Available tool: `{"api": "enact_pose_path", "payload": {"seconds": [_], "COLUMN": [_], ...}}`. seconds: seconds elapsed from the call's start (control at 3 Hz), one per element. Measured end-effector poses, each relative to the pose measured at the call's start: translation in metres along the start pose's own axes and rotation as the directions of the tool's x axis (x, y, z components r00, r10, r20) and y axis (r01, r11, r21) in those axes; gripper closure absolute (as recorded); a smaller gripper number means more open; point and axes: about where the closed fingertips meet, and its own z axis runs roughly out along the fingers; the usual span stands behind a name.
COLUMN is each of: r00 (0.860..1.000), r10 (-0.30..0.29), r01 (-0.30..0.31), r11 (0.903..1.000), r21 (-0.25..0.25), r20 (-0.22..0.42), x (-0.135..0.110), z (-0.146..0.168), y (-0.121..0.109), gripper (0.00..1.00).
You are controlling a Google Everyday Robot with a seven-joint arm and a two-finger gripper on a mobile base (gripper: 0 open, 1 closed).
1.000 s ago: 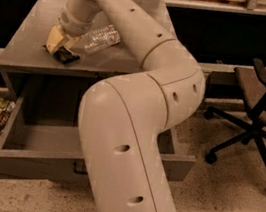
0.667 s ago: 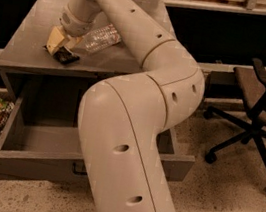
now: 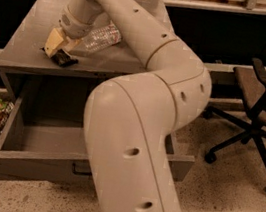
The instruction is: Place rxbar chocolate into top drawer
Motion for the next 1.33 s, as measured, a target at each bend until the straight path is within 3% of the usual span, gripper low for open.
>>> {"api": "enact_pose_path", "payload": {"seconds": [0.33, 0.67, 1.0, 1.33], "r00": [0.997, 0.999, 0.999, 0.998], "r10": [-0.047, -0.047, -0.028, 0.057], "r01": [0.052, 0.048, 0.032, -0.048], "r11": [0.9962, 0.9942, 0.9918, 0.9812], "r21": [-0.07, -0.096, -0.124, -0.187], "r20": [0.063, 0.021, 0.035, 0.04], "x": [0.03, 0.057, 0.06, 0.09], "z": [-0.042, -0.035, -0.034, -0.036], "y": [0.03, 0.041, 0.047, 0.07], "gripper": [1.0, 1.0, 1.0, 1.0]}}
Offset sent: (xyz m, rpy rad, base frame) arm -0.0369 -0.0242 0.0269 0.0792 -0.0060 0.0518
